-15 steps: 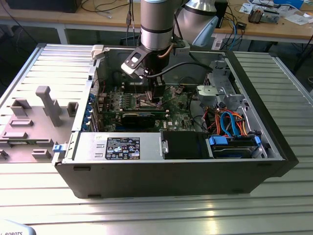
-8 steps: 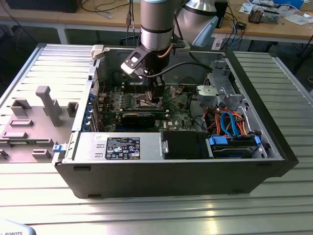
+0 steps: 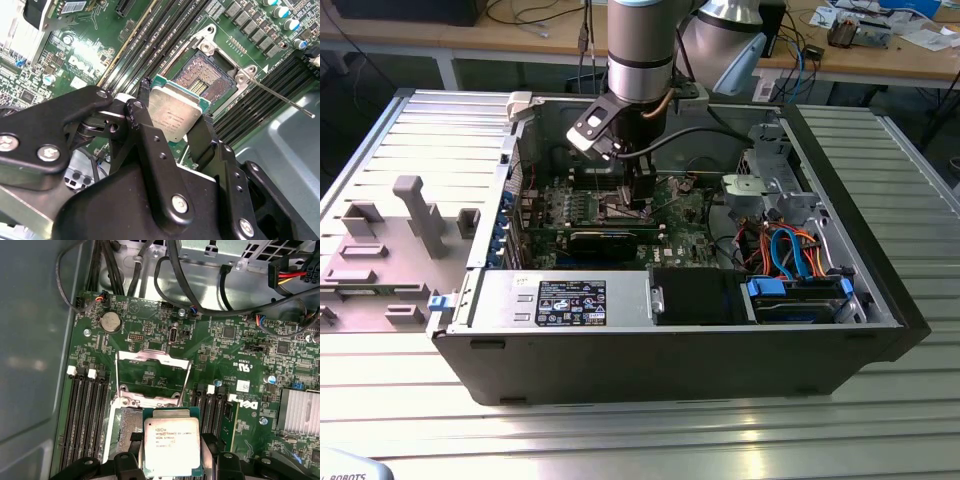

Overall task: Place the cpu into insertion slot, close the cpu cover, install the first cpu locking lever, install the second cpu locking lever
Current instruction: 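Place the cpu into insertion slot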

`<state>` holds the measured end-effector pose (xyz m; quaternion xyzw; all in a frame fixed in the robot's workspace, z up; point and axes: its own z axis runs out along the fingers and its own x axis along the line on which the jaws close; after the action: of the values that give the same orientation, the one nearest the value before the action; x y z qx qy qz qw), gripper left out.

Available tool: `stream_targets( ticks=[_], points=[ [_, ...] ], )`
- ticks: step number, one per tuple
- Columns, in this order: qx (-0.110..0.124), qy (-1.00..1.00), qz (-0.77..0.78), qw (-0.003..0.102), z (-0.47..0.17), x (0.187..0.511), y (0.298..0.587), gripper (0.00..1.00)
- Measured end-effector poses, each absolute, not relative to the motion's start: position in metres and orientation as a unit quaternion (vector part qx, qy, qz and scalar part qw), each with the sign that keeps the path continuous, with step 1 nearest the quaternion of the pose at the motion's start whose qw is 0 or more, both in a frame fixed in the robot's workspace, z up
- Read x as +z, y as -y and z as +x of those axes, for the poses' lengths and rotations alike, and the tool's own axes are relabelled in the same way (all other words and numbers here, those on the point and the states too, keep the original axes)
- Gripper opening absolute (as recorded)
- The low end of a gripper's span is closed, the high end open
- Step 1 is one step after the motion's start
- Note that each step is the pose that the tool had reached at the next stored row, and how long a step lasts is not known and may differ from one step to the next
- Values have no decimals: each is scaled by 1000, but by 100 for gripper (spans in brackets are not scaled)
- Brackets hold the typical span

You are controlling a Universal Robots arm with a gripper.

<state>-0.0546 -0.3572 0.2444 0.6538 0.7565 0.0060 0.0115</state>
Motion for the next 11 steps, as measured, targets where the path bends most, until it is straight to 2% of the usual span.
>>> stream_targets(
  ticks=[11],
  points=[
    [6, -749, 663, 12, -55, 244, 357, 54]
  ],
)
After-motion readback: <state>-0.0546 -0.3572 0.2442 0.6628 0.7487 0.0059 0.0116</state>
